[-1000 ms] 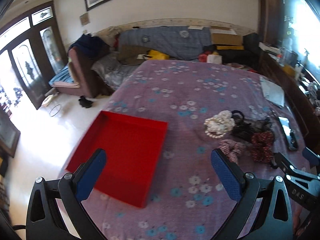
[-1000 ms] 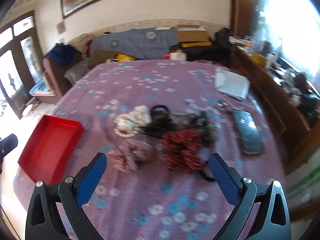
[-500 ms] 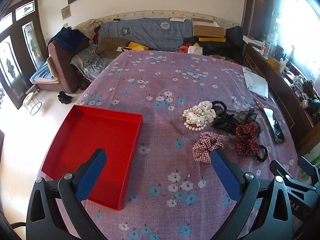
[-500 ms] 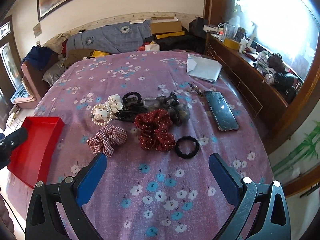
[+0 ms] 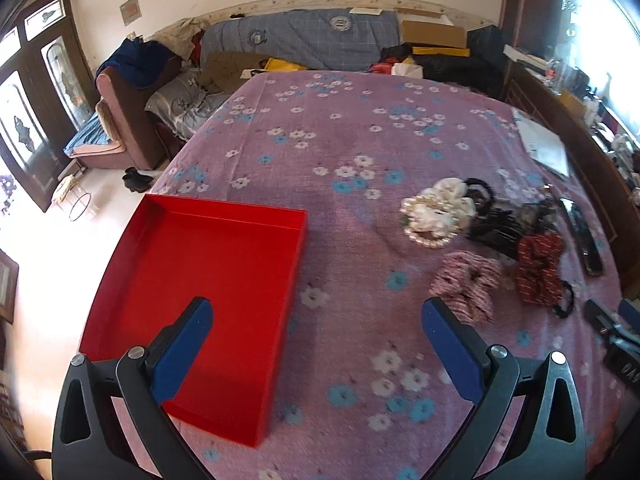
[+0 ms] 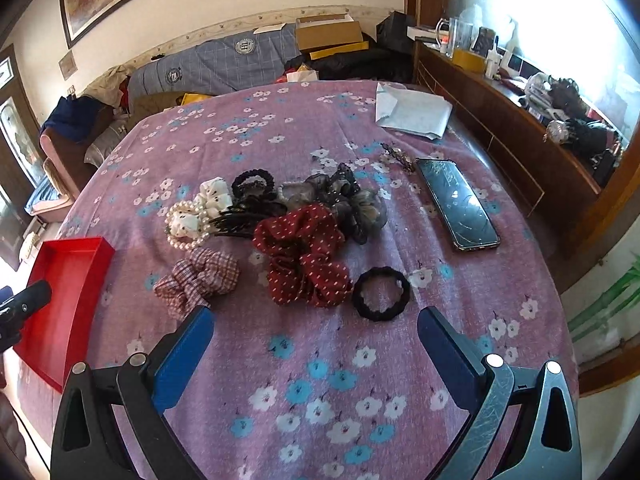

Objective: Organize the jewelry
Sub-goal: 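Grasp the plaid scrunchie with the left tool while the right tool grasps the polka-dot scrunchie, then carry both scrunchies into the red tray and open both tools, then grasp the white satin scrunchie with the left tool while the right tool grasps the grey sheer scrunchie, then carry both scrunchies to the red tray and release them inside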

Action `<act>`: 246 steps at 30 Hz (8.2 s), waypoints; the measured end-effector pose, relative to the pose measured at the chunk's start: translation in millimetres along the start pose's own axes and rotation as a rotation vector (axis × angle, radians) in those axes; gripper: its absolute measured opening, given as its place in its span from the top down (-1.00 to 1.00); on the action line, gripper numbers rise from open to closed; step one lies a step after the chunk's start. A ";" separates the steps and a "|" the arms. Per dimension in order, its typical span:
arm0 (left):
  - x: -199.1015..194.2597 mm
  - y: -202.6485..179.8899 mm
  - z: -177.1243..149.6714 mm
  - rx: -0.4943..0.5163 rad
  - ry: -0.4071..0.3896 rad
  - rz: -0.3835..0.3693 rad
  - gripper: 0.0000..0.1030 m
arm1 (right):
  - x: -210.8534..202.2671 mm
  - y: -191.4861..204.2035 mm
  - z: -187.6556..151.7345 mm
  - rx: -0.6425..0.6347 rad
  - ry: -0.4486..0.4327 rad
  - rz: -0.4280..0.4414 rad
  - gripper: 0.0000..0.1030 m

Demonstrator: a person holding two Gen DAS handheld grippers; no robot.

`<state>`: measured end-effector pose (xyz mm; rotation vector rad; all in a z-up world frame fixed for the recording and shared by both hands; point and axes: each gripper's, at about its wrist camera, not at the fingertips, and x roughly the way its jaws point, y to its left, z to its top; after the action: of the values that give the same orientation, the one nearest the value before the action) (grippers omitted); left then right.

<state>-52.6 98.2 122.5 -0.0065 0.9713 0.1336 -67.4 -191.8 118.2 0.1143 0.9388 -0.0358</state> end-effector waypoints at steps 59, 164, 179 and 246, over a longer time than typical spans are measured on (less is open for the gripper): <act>47.2 155.2 35.9 -0.111 0.087 0.106 0.76 | 7.9 142.5 40.9 -0.170 0.097 0.533 0.75; 164.2 -144.0 122.0 0.215 0.172 -0.201 -0.31 | 112.1 -68.8 77.9 0.098 0.118 0.209 -0.31; 169.6 -162.3 118.7 0.253 0.227 -0.210 0.85 | 137.8 -53.6 85.3 0.055 0.145 0.192 0.56; 6.8 232.7 -15.9 -0.346 0.115 0.049 0.84 | -36.7 256.6 14.8 -0.382 0.075 0.603 0.93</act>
<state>-88.9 328.7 120.5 -0.3111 1.0531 0.3484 -56.5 60.7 177.6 0.0405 0.9393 0.7057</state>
